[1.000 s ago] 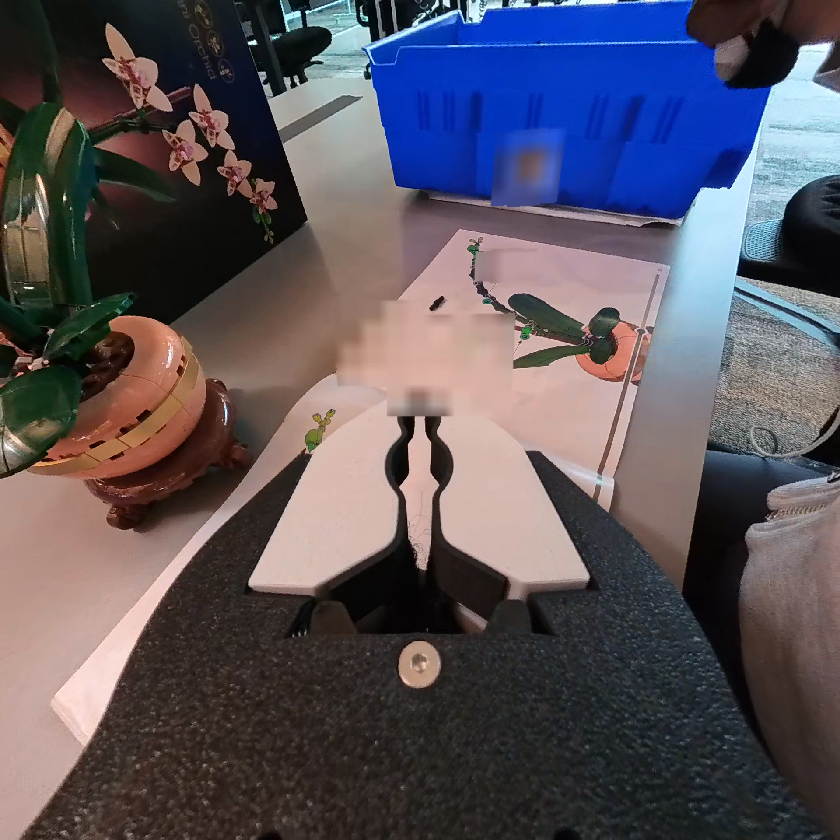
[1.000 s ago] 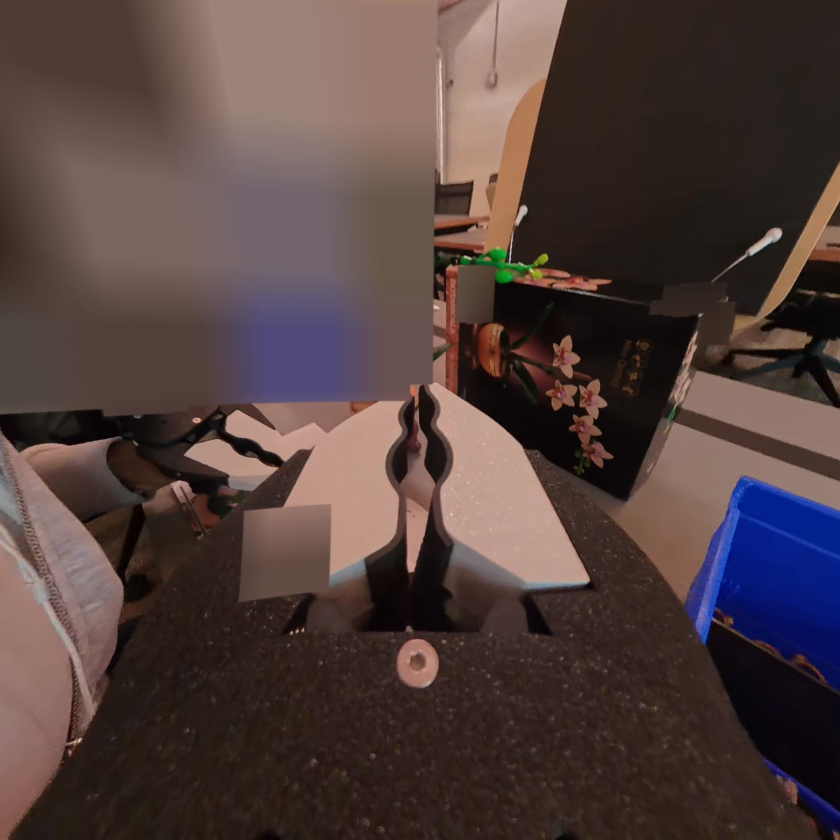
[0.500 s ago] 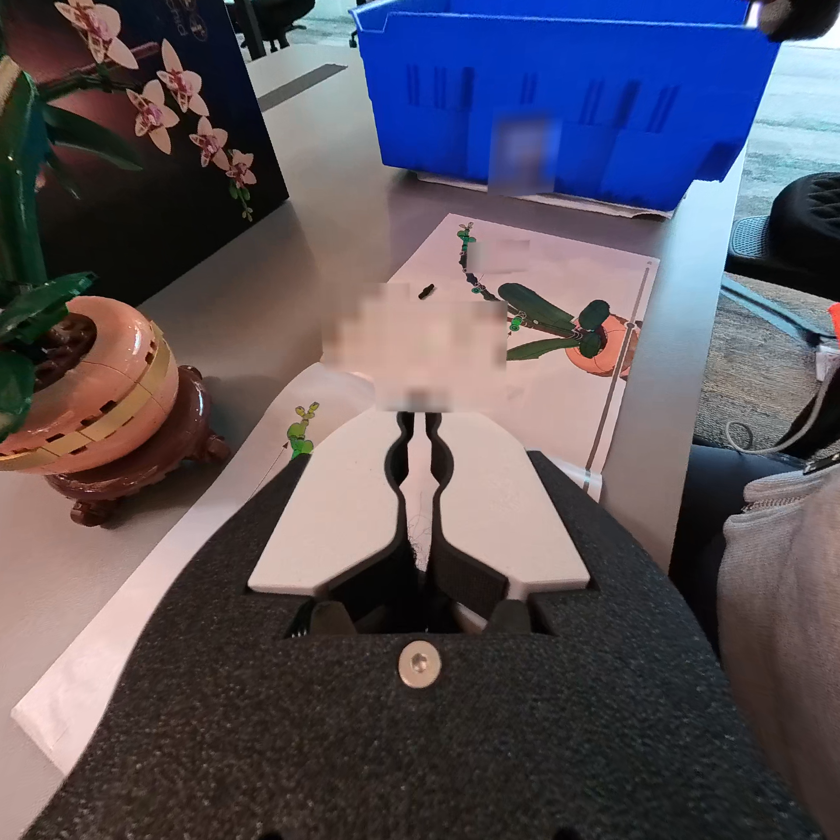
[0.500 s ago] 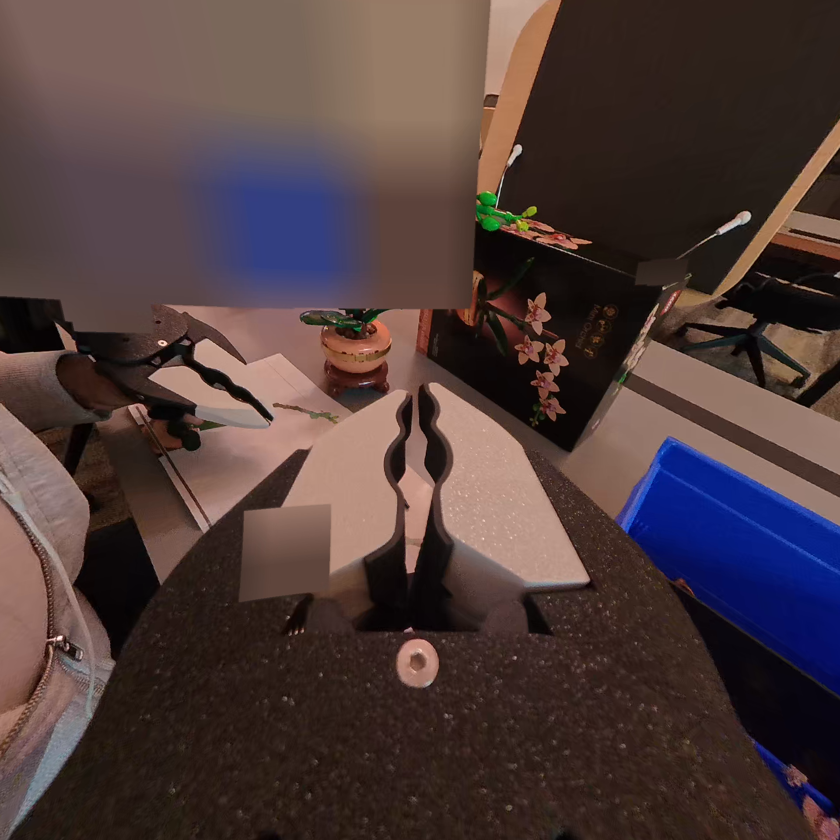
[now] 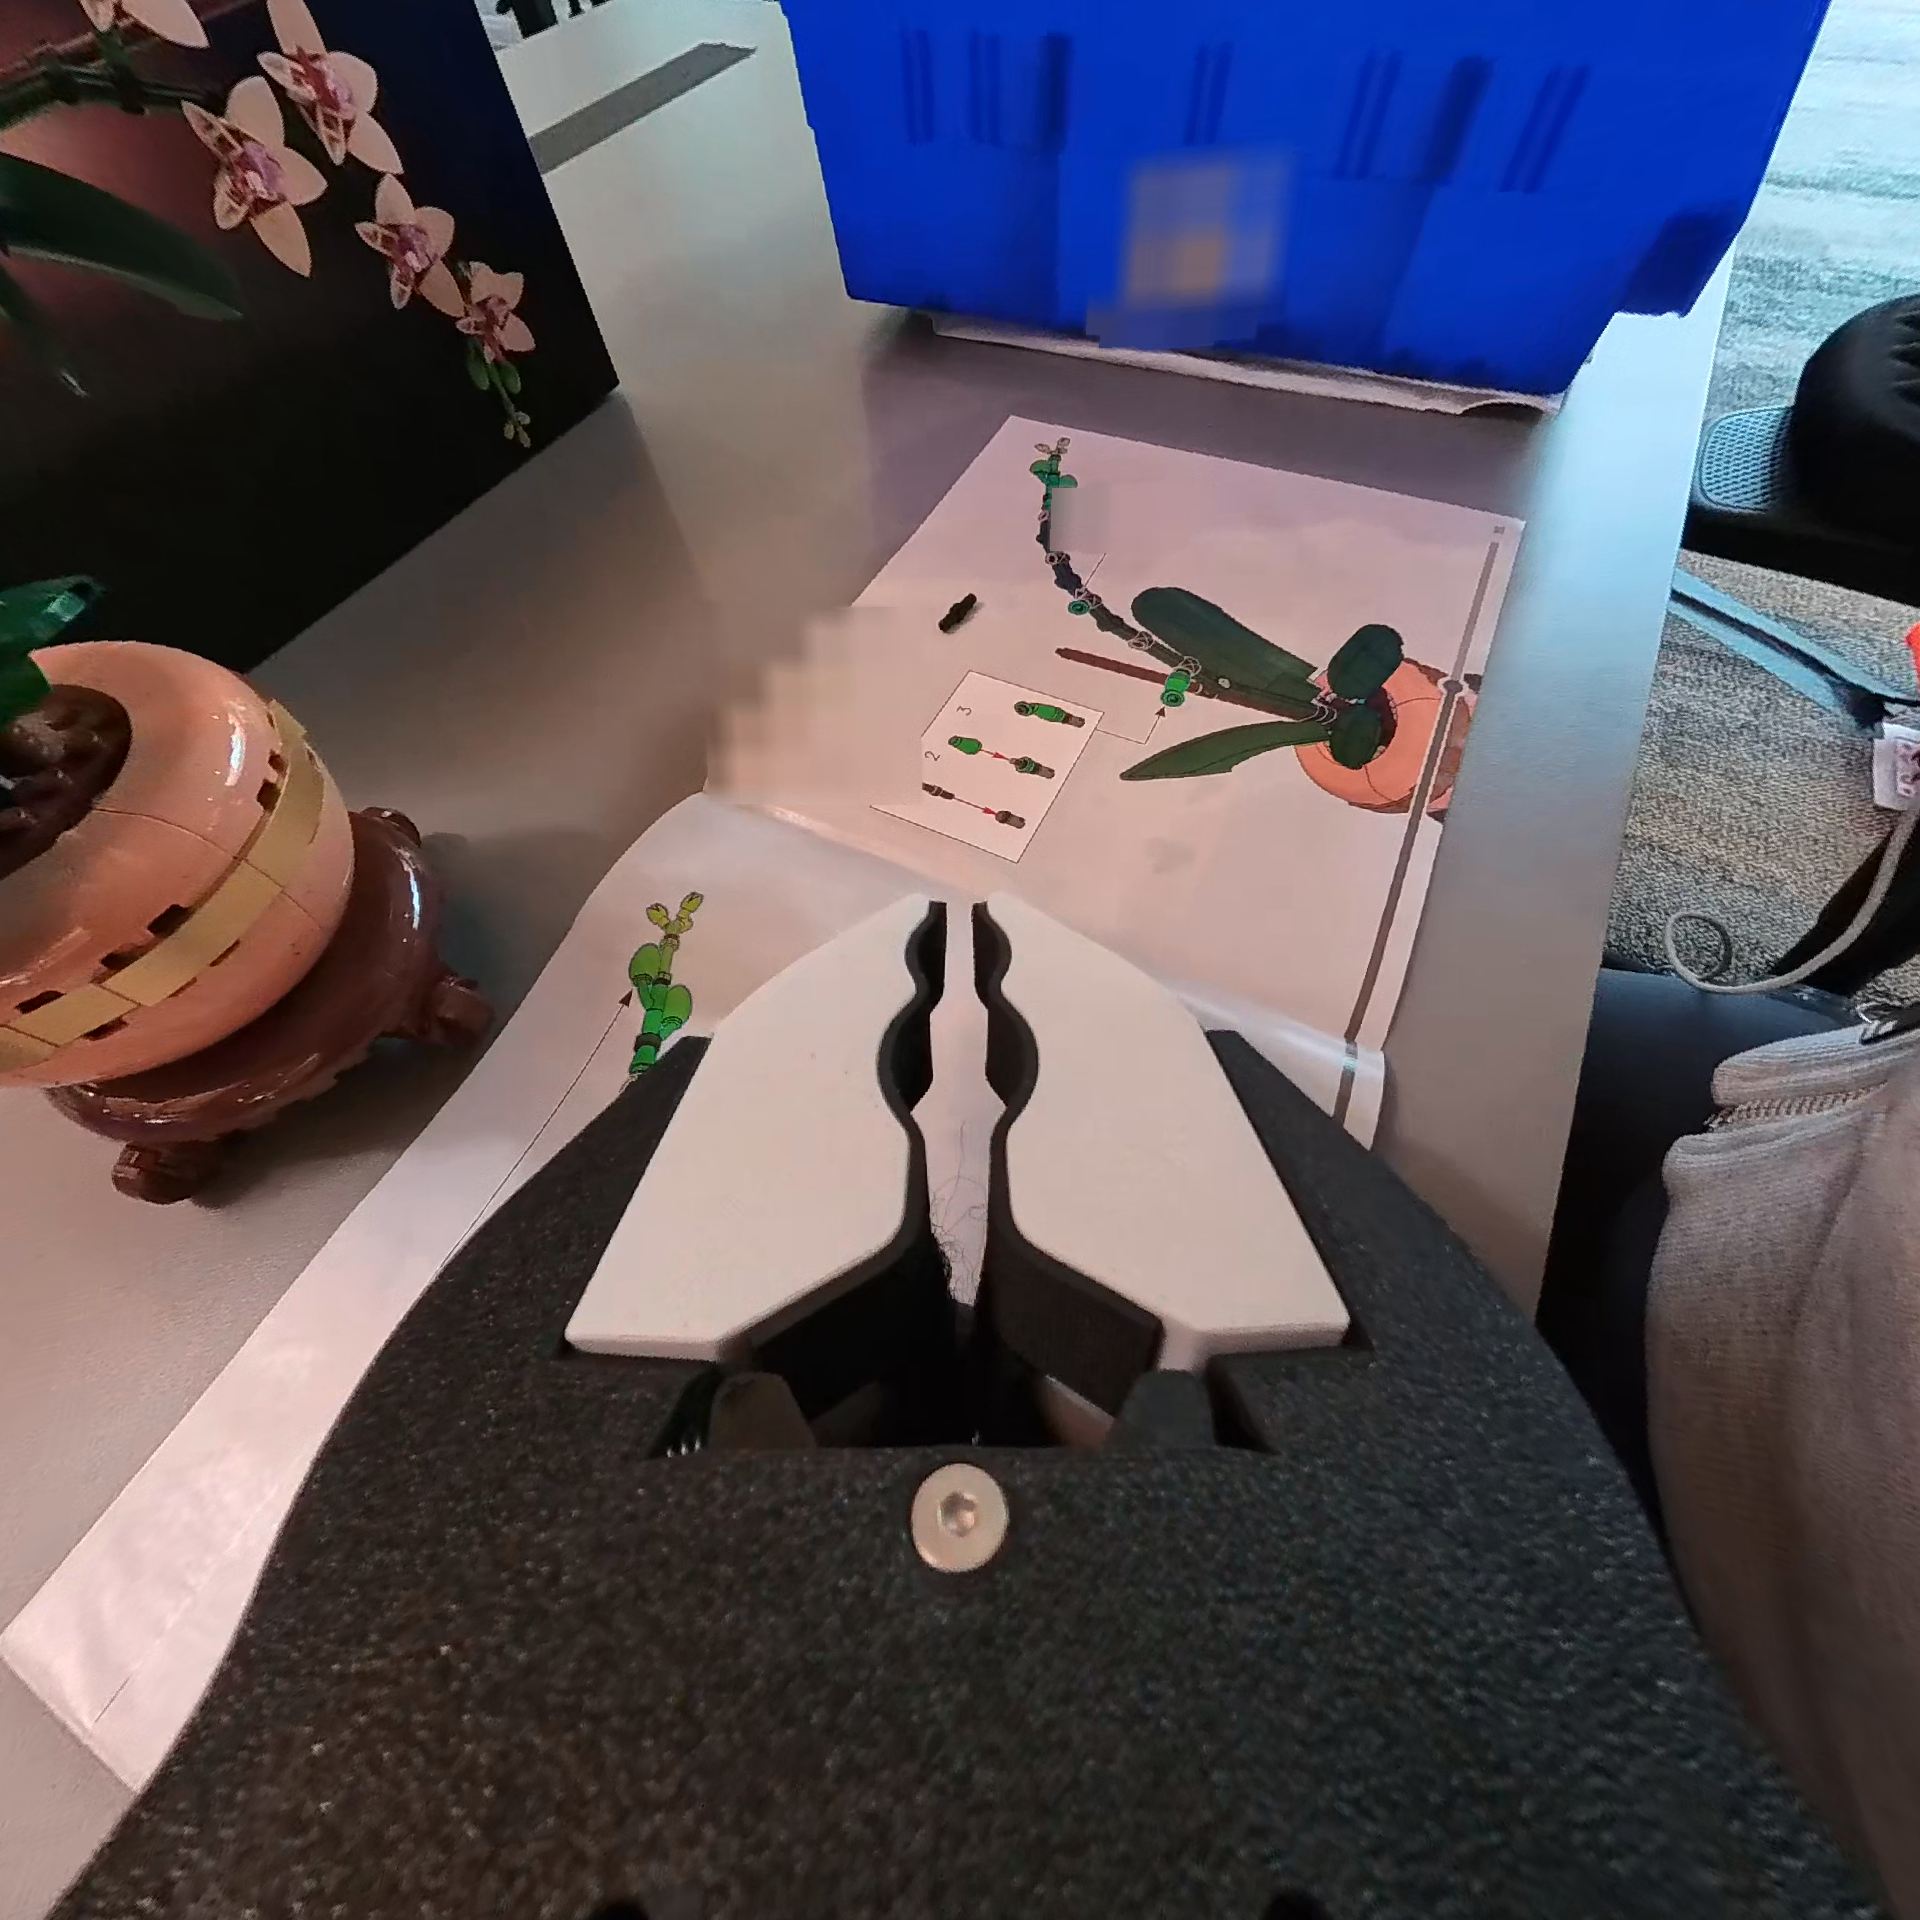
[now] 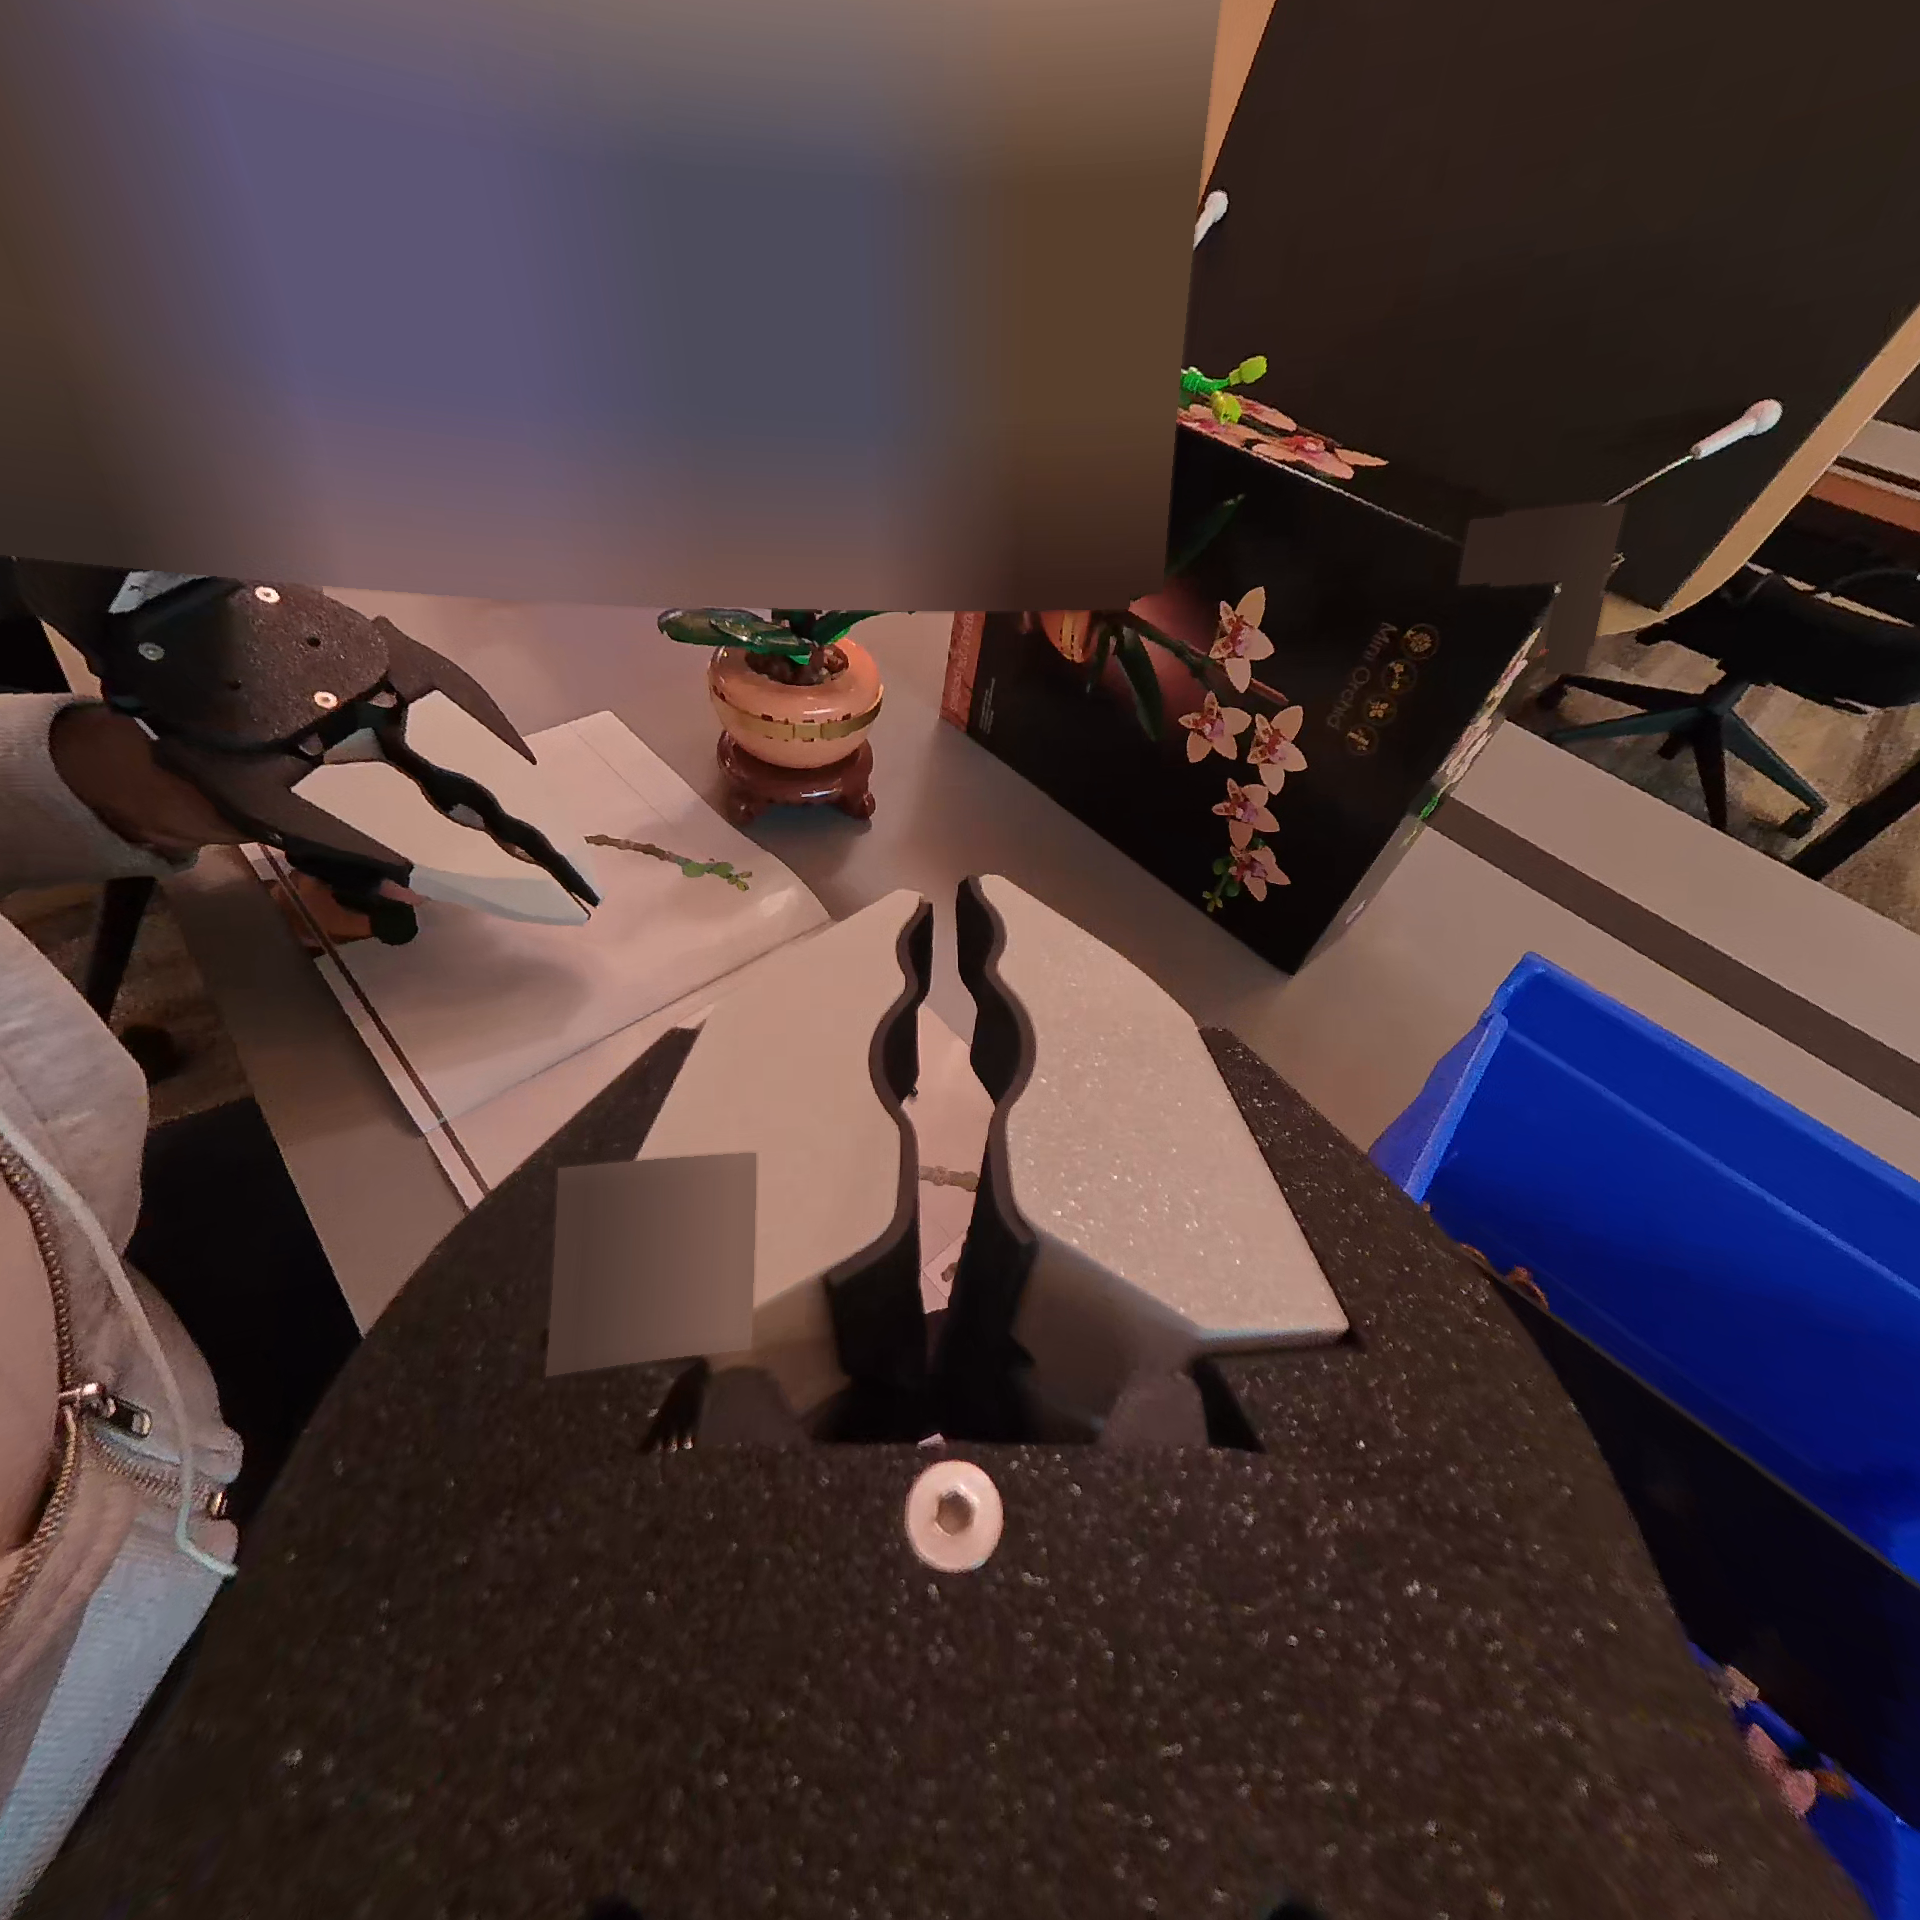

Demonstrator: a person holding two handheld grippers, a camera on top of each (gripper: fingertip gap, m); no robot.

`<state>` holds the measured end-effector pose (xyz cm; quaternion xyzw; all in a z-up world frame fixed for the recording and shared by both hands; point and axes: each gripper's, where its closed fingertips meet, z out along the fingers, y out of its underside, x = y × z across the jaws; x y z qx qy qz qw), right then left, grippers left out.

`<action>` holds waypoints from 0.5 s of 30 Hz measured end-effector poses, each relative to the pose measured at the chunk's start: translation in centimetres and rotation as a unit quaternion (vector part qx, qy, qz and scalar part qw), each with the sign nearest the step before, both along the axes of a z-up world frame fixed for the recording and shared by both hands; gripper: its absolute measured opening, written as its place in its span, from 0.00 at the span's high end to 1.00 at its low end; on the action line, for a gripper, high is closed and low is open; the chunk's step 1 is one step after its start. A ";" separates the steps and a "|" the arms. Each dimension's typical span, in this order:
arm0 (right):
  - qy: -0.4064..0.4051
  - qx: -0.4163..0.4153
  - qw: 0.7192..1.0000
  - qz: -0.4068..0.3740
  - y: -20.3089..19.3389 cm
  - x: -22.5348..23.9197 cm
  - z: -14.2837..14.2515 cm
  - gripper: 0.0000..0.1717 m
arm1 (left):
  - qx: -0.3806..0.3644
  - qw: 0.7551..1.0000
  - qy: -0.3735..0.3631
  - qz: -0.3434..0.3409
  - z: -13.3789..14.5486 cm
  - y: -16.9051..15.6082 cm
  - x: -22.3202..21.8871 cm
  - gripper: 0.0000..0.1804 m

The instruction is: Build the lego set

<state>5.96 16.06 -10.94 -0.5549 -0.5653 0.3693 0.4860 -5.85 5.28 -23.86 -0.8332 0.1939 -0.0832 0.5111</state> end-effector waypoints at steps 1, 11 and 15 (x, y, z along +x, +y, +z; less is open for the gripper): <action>-0.005 0.004 1.000 0.000 0.0 0.0 -0.1 0.98 | -0.001 1.000 0.000 0.000 0.0 0.0 0.0 0.98; 0.019 -0.047 0.999 0.015 -1.5 0.5 3.2 0.97 | -0.010 1.000 0.006 -0.007 -0.4 -0.1 0.2 0.98; 0.002 -0.052 0.999 -0.008 0.1 2.9 3.7 0.97 | -0.014 1.000 0.008 -0.007 -0.5 0.0 0.3 0.98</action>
